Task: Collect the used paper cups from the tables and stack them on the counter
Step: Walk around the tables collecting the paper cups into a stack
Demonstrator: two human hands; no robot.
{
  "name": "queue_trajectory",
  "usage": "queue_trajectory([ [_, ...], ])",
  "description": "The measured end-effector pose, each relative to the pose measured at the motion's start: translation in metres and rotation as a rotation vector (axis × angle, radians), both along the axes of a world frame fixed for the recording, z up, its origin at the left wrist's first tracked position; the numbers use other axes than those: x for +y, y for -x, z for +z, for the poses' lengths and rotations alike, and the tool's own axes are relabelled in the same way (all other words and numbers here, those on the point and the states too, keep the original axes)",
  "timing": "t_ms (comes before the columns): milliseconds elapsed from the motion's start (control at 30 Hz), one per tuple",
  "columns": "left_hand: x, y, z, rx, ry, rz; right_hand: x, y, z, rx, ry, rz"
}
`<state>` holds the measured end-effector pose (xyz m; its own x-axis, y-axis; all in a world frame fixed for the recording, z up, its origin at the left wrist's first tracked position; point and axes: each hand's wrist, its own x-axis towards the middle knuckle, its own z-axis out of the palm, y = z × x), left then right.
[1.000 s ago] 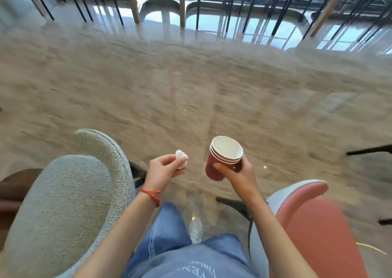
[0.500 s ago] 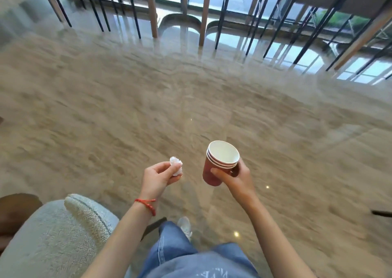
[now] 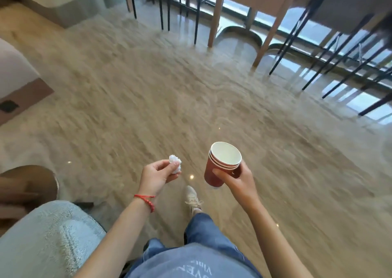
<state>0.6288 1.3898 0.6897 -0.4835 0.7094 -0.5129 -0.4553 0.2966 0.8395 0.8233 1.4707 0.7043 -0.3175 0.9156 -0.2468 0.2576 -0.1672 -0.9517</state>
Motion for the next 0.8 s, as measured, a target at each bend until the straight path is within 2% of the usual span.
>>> queue_trajectory([
  [333,0.072,0.082,0.03,0.098,0.017,0.451,0.156,0.132,0.01,0.036,0.024,0.455],
  [600,0.062,0.151,0.012,0.075,0.085,0.785,0.179,0.255,-0.009,0.043,0.084,0.723],
  [800,0.069,0.248,-0.002,0.065,0.074,0.87,0.187,0.366,-0.023,0.033,0.095,0.83],
])
